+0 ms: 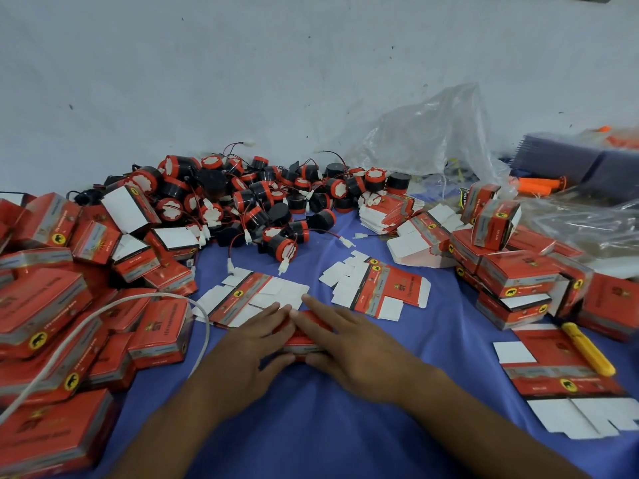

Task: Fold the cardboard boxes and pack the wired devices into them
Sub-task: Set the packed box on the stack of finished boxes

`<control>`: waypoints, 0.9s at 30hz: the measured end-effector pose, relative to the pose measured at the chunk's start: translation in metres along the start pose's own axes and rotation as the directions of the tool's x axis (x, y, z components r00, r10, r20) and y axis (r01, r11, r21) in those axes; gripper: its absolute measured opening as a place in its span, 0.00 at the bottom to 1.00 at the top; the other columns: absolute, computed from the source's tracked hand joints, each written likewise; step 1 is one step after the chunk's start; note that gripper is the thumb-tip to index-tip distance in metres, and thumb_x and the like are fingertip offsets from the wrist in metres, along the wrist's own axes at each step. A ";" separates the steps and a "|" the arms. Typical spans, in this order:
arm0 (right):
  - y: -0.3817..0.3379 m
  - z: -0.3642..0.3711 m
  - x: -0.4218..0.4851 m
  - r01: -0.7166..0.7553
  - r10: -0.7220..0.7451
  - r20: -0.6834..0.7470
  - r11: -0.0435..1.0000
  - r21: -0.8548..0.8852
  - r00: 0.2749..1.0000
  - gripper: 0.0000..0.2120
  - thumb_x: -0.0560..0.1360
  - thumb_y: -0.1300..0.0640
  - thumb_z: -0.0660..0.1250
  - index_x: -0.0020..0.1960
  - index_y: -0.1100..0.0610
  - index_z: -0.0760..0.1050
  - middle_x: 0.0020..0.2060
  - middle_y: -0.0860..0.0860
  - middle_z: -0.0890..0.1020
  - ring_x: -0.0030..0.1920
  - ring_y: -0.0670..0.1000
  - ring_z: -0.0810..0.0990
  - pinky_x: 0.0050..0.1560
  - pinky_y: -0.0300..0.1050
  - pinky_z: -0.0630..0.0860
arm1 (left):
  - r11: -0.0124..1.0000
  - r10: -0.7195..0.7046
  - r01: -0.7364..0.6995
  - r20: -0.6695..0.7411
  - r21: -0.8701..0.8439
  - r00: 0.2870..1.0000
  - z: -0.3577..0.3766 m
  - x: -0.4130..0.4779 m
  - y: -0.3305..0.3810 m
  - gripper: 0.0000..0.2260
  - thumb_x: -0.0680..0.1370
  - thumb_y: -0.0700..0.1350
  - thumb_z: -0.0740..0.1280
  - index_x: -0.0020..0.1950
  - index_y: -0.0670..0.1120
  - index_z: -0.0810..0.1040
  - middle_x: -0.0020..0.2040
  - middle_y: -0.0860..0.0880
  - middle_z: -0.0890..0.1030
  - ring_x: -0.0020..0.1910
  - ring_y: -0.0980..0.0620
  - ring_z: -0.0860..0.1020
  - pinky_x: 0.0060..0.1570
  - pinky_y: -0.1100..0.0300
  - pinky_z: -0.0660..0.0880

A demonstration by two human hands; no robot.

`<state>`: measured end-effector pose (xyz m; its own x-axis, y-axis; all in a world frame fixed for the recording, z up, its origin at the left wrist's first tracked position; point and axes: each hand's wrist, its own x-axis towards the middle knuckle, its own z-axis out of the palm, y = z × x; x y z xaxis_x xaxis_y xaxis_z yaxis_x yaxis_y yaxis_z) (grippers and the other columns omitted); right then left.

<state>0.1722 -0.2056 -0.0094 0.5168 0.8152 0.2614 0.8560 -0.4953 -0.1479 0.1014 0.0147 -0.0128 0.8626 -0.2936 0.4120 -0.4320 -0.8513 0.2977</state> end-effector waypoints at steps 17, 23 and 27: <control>0.113 -0.185 -0.114 -0.577 0.635 -0.365 0.772 0.268 0.681 0.24 0.72 0.69 0.75 0.57 0.43 0.79 0.64 0.50 0.78 0.66 0.54 0.75 0.70 0.51 0.68 | 0.975 -0.186 0.172 -0.098 -0.140 0.978 0.008 0.001 0.003 0.14 0.77 0.47 0.66 0.57 0.42 0.84 0.60 0.54 0.78 0.60 0.54 0.77 0.62 0.73 0.66; 0.137 -0.145 -0.104 -0.761 0.768 -0.453 0.598 0.252 0.454 0.23 0.76 0.73 0.63 0.68 0.58 0.77 0.72 0.60 0.70 0.70 0.64 0.70 0.70 0.52 0.66 | 0.971 -0.165 0.153 -0.049 -0.185 0.985 0.011 0.001 0.000 0.09 0.76 0.36 0.71 0.56 0.43 0.85 0.58 0.57 0.78 0.57 0.64 0.75 0.58 0.81 0.63; 0.121 -0.146 -0.089 -0.777 0.655 -0.659 0.606 0.167 0.370 0.26 0.70 0.71 0.66 0.67 0.59 0.75 0.71 0.62 0.68 0.70 0.65 0.65 0.72 0.60 0.64 | 0.976 -0.135 0.120 -0.071 -0.182 0.988 0.010 0.000 0.000 0.07 0.78 0.39 0.69 0.55 0.43 0.85 0.56 0.59 0.78 0.57 0.67 0.72 0.56 0.81 0.64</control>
<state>0.2287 -0.3815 0.0889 0.7461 -0.2210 0.6281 0.1187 -0.8840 -0.4521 0.1043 0.0097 -0.0214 0.8919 -0.1448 0.4285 -0.3662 -0.7870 0.4964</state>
